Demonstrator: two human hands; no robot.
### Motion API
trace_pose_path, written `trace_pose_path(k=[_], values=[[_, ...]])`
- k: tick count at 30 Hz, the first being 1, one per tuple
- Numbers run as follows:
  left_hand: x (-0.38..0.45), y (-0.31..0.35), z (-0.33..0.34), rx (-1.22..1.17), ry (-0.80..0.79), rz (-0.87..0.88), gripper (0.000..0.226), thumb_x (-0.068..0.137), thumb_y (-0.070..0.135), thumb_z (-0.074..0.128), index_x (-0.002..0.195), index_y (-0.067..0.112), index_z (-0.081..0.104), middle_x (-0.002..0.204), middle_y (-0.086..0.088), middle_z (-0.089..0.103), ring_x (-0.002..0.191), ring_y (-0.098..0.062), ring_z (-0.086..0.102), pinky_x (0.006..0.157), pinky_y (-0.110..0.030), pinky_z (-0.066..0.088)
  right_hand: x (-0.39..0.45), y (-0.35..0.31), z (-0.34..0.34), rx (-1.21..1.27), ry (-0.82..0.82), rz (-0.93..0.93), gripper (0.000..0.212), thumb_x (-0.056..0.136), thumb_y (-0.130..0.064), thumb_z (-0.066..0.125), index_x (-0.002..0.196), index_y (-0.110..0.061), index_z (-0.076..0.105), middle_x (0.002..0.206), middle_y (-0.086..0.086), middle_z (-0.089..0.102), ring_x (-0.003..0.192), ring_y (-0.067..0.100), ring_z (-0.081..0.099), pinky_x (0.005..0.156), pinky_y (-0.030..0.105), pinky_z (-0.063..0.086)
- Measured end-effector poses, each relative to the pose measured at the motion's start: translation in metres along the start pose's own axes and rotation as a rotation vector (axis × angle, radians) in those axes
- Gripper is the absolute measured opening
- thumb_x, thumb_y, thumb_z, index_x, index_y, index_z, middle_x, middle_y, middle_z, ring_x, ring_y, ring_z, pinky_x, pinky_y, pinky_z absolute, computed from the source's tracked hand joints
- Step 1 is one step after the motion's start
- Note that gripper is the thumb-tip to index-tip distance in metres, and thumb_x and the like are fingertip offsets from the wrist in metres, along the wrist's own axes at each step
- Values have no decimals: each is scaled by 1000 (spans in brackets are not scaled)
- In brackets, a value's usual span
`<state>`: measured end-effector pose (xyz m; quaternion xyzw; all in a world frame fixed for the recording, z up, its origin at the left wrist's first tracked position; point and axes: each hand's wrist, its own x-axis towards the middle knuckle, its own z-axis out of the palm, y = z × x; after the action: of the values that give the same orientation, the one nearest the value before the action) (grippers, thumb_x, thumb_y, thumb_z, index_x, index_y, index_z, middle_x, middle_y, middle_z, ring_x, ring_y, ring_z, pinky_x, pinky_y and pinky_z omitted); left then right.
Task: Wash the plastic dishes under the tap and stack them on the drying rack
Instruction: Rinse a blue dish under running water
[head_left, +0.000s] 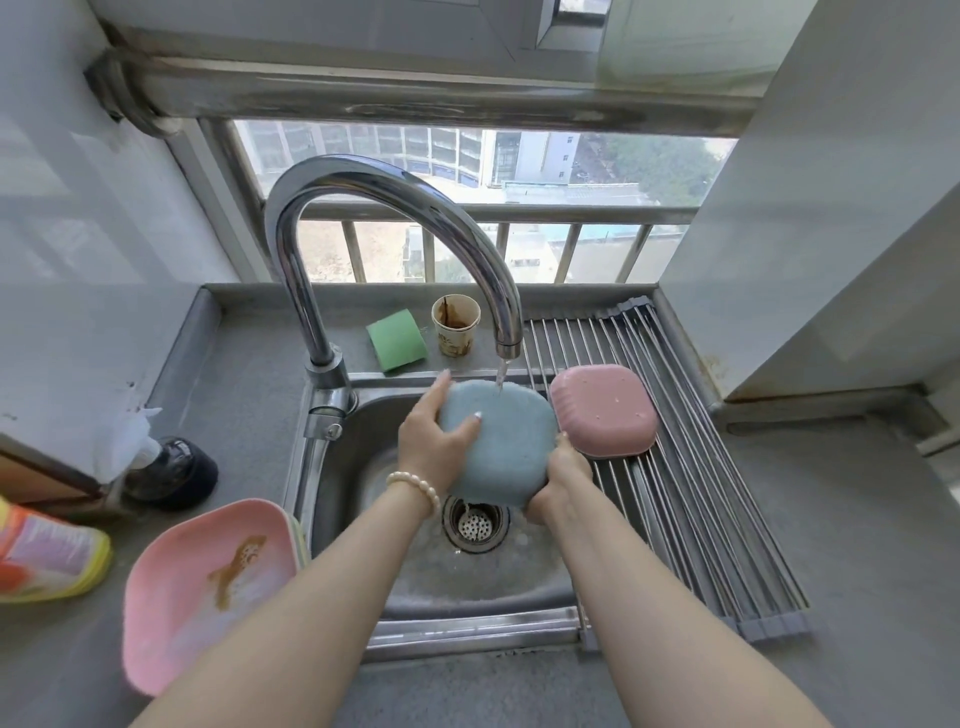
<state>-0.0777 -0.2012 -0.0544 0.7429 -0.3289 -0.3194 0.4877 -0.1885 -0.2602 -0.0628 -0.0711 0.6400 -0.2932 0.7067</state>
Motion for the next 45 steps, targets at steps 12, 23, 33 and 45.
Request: trace_pose_path(k=[12,23,33,45], values=[[-7,-5,4,-660,202,-528,50,97,51,39,82,9,62,94,-15,70,89,-32,67,83,-55,54,-11,-8,13,-911,205,-530,44,101,-25,27,122,1,56,126,22,57,114,37,53,90,36,39],[1,-8,-8,-462,290,-553,60,99,50,34,94,-3,64,105,-18,66,100,-31,62,93,-39,48,-36,44,33,-1743,-139,-1221,84,77,-56,-12,153,-27,11,161,4,3,147,25,-2,117,48,-4],[2,3,-6,-291,159,-235,52,100,37,40,81,-3,68,85,-14,67,80,-19,60,76,-33,50,-32,-4,52,-1651,-362,-1226,43,98,-48,28,125,-27,55,130,10,48,124,30,42,107,48,27],[0,25,-2,307,191,-66,48,93,37,51,51,13,46,67,-16,61,76,-36,60,61,-34,36,-21,-52,42,-1187,-153,-666,33,102,-17,35,124,-5,56,128,15,57,123,29,50,95,29,35]])
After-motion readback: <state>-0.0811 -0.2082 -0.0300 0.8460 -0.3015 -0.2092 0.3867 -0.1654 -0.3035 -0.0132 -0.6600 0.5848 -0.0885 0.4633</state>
